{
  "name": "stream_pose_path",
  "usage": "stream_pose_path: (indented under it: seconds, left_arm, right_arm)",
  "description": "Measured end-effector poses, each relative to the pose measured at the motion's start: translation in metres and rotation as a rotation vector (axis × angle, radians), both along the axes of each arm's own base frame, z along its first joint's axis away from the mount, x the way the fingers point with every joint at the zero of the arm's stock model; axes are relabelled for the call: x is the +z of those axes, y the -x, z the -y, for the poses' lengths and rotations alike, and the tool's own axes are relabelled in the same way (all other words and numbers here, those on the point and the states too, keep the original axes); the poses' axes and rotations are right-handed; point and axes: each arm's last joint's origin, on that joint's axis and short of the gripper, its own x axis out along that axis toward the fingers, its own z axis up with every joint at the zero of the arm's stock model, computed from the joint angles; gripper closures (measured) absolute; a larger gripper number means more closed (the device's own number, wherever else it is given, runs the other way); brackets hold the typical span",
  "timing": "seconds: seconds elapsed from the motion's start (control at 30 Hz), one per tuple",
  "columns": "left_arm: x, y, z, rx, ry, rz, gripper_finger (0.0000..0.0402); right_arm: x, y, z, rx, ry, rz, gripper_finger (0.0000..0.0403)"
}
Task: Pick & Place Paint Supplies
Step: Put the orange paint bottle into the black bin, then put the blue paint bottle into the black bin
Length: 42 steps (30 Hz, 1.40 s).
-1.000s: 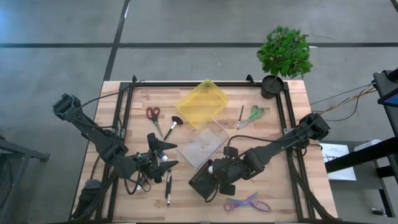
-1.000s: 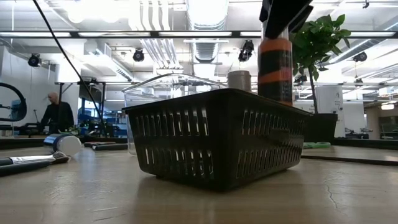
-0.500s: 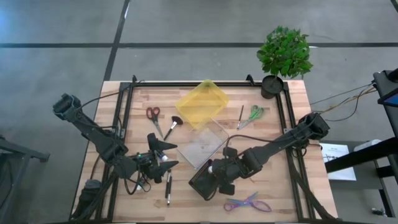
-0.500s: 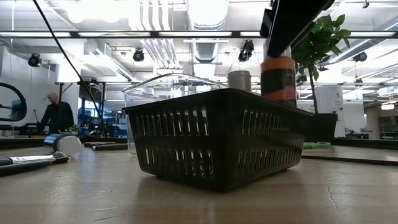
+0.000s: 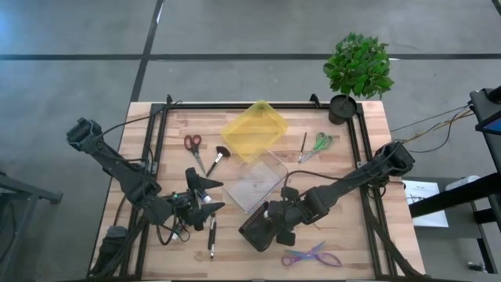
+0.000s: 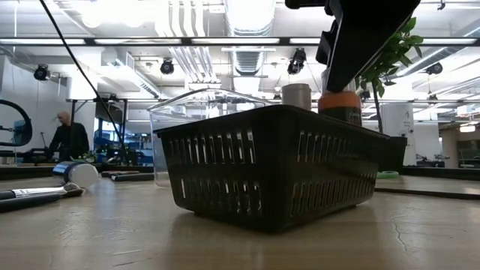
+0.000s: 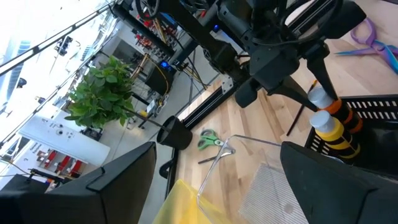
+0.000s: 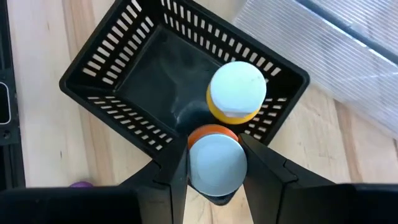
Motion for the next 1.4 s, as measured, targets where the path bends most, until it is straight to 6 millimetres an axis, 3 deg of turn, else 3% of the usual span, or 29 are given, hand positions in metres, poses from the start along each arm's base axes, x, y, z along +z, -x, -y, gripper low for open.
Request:
stream_pose_path:
  seconds: [0.73, 1.03, 1.2, 1.4]
  left_arm:
    - [0.0, 0.0, 0.0, -0.002, -0.004, -0.006, 0.0053]
    - [0.0, 0.0, 0.0, -0.002, -0.004, -0.006, 0.0053]
    - [-0.001, 0.0, 0.0, -0.001, -0.005, -0.006, 0.0053]
    - [-0.002, 0.001, 0.0, 0.002, -0.009, -0.017, 0.0053]
  right_arm:
    - [-0.006, 0.0, 0.001, 0.038, -0.006, 0.003, 0.0292]
    - [-0.006, 0.0, 0.001, 0.03, -0.01, 0.005, 0.0183]
    - [-0.004, 0.0, 0.002, 0.026, -0.015, 0.014, 0.0174]
    - [0.011, 0.004, 0.003, 0.008, -0.012, 0.073, 0.0172]
